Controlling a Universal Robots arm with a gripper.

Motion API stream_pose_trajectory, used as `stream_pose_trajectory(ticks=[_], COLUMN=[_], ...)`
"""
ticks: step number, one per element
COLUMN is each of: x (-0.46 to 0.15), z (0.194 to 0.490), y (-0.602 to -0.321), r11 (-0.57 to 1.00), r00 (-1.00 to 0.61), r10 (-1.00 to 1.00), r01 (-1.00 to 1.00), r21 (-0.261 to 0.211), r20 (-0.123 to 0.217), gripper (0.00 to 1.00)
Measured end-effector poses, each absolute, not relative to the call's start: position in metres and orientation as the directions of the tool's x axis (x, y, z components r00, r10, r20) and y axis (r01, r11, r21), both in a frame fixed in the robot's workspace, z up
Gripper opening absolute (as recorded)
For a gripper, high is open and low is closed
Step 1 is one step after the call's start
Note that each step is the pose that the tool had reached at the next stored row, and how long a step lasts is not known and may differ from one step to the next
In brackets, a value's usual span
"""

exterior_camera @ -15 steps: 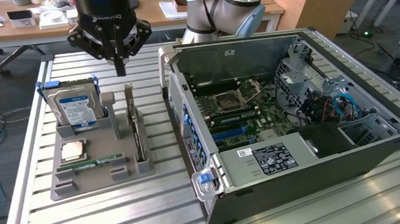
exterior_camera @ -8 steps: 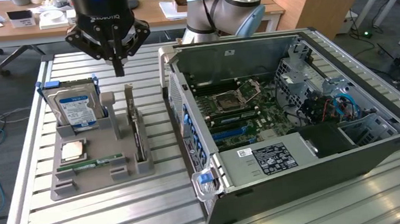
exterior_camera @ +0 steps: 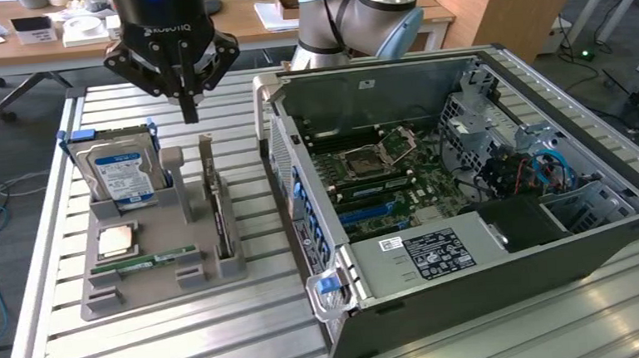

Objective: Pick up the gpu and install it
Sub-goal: 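Reach for the gpu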

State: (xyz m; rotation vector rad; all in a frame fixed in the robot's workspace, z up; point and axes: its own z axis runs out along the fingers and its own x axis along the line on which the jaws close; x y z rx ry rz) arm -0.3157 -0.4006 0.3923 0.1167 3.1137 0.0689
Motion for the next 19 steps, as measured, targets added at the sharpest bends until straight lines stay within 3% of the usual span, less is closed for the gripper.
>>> stream_pose_trajectory(ticks=[19], x=[-0.3164], z=[0.3923], y=[-0.4075], r11=[0.996], r00=[-0.997], r10=[0.075], r01=[0.074], r21=[0.045], r20=[-0.023], gripper=[0.1])
